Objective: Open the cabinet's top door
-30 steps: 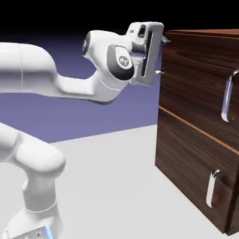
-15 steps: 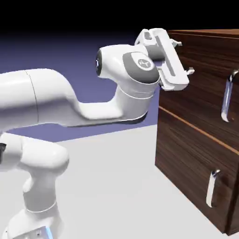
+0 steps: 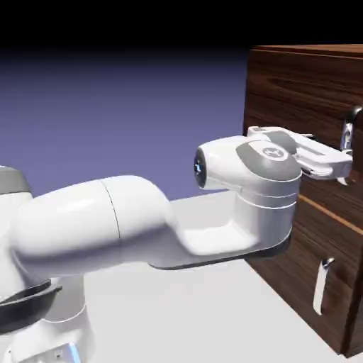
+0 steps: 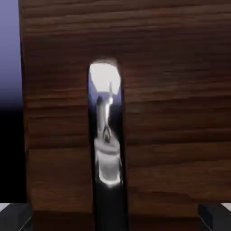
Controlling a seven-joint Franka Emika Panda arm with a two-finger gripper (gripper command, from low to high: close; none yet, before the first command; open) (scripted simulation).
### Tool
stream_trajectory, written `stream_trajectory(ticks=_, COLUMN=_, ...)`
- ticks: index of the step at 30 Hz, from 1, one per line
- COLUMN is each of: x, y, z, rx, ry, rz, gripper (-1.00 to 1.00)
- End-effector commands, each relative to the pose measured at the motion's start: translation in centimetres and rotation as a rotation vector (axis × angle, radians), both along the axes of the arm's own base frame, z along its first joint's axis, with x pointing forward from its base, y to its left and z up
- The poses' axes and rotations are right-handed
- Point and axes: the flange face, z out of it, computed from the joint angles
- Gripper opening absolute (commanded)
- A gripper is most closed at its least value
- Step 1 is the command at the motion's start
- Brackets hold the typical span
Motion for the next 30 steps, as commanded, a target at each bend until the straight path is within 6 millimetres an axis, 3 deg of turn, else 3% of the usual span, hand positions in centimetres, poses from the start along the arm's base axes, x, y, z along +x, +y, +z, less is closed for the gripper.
stream_trajectory(ticks=1, x=1.1, y=0.0, z=0.0, rx=0.0, ry=0.0, rz=0.0, gripper=0.0)
stream_trajectory(ticks=4, x=3.9, y=0.2, z=0.0, rx=-0.001, ry=0.0, rz=0.0, gripper=0.0)
stream_trajectory(ticks=5, x=3.9, y=0.2, z=0.0, rx=-0.001, ry=0.0, rz=0.0, gripper=-1.0)
stream_trajectory(ticks=6, x=3.9, y=0.2, z=0.0, rx=-0.001, ry=0.0, rz=0.0, gripper=-1.0)
stream_trajectory(ticks=18, x=-5.9, y=4.3, z=0.0, rx=-0.001, ry=0.0, rz=-0.231, gripper=-1.0)
stream_trajectory(ticks=30, x=-15.9, y=11.9, z=0.0, rx=-0.001, ry=0.001, rz=-0.503, gripper=-1.0)
